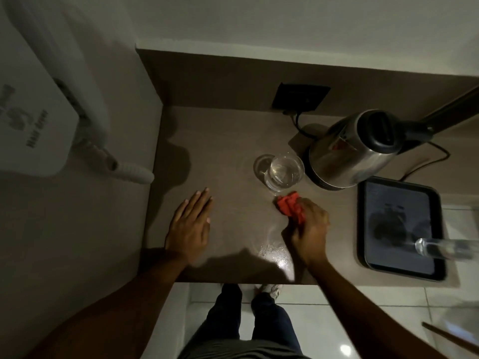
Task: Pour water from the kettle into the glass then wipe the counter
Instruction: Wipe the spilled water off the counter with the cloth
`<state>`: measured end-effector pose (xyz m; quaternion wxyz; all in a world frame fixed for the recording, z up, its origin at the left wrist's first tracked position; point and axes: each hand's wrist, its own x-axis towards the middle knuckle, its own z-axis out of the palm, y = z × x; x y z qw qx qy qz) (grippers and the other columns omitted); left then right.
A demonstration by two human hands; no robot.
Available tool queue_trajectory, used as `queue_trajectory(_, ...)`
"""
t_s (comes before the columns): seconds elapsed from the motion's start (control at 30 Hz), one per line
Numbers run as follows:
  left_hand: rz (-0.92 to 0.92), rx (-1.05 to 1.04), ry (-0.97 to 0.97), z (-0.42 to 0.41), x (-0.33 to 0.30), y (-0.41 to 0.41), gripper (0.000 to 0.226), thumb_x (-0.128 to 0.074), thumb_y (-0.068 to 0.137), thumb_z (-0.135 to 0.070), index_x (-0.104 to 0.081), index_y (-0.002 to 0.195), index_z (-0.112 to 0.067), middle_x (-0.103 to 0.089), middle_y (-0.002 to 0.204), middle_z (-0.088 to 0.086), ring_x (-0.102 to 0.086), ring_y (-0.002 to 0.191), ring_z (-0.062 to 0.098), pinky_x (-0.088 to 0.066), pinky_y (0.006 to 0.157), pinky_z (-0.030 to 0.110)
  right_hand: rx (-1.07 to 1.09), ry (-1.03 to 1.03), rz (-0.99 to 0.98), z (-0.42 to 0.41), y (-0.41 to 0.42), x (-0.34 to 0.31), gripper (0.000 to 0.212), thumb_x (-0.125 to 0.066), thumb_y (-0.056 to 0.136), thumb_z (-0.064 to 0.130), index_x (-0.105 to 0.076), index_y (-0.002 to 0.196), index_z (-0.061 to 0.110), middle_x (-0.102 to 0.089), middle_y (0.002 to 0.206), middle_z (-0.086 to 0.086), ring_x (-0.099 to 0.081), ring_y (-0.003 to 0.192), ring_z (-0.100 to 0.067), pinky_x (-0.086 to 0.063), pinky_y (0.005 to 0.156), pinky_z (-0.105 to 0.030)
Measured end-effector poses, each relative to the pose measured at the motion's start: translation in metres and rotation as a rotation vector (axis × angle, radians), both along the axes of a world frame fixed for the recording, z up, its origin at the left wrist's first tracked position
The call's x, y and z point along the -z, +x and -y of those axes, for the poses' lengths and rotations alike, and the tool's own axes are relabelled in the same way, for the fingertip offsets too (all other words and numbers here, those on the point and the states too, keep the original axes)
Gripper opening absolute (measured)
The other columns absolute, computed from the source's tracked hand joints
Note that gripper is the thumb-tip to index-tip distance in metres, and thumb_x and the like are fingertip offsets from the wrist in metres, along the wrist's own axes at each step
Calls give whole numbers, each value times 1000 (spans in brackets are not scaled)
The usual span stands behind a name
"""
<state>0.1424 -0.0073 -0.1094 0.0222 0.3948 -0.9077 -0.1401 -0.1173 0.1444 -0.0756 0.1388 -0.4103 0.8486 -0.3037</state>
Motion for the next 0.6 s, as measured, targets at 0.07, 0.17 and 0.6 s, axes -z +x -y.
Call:
queue_trajectory(0.07, 6, 4, -6, 0, 1, -1, 53, -27, 100, -30, -39, 149, -14, -35, 160, 4, -33, 148, 21, -30, 118, 43, -185, -115, 82, 9, 32, 3, 49, -62, 73, -6, -73, 113, 18, -73, 122, -4, -66, 117, -26, -50, 102, -48)
queue_trajectory(0.17, 2, 7, -9, -1, 2, -1, 53, -29, 100, -28, -41, 149, -13, -36, 159, 5, -34, 147, 22, -28, 118, 41, -668, -75, 112, -14, 73, 0, 40, -69, 81, 12, -71, 119, 27, -72, 127, 3, -62, 125, -18, -46, 101, -45)
queue_trajectory(0.6, -18, 1, 0, -1, 2, -1, 53, -29, 100, -29, -40, 150, -15, -34, 161, 3, -33, 148, 21, -29, 119, 43, 27, -22, 94, -11, 13, -3, 43, -56, 77, -7, -74, 110, 15, -74, 115, -3, -68, 111, -24, -53, 99, -46)
